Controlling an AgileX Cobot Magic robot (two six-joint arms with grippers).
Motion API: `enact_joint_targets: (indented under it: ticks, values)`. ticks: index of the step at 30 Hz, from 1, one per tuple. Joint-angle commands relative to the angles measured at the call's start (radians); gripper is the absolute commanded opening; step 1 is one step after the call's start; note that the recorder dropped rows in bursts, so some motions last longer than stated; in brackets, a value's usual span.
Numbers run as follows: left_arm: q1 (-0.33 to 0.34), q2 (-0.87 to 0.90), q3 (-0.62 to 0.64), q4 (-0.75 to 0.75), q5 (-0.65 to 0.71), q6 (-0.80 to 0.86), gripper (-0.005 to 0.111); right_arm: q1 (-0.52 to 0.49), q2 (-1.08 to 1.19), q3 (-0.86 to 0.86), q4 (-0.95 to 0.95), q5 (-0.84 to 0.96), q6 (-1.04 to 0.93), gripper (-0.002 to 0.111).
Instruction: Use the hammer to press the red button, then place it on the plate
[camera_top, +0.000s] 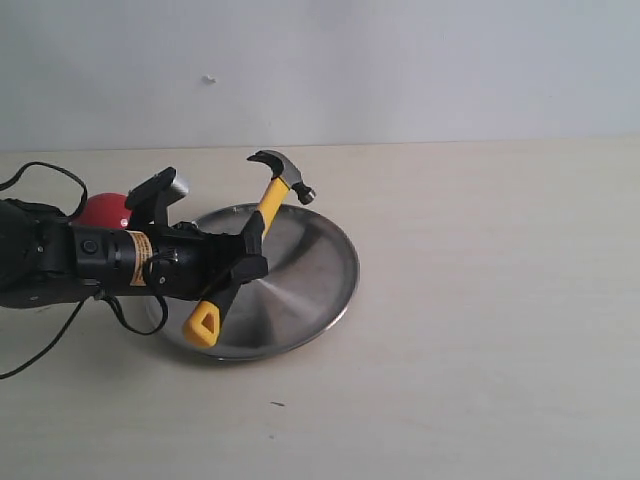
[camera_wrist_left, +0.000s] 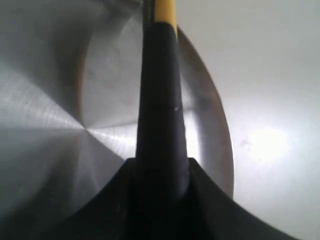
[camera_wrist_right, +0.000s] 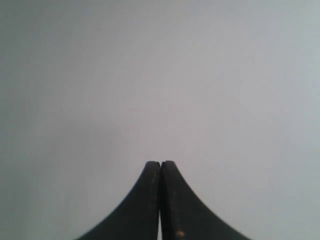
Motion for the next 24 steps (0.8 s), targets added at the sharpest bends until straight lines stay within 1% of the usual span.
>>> enact_joint_targets:
  ticks: [1, 4, 6, 12, 24]
  values:
    - [-0.005, -0.012, -0.014, -0.001, -0.054, -0.023, 0.0, 0.001, -0.143, 0.005, 0.03, 0.143, -0.001, 0.0]
    - [-0.005, -0.012, -0.014, 0.011, -0.052, -0.028, 0.0, 0.001, -0.236, 0.005, 0.03, 0.221, -0.001, 0.0]
    - [-0.005, -0.012, -0.014, 0.015, -0.044, -0.036, 0.0, 0.001, -0.236, 0.005, 0.028, 0.249, 0.006, 0.0]
    - [-0.005, -0.002, -0.014, 0.0, -0.017, -0.04, 0.0, 0.001, -0.236, 0.005, -0.056, 0.249, 0.063, 0.0]
    - [-0.005, 0.057, -0.02, -0.023, -0.01, -0.025, 0.0, 0.001, -0.236, 0.005, -0.05, 0.258, 0.076, 0.0]
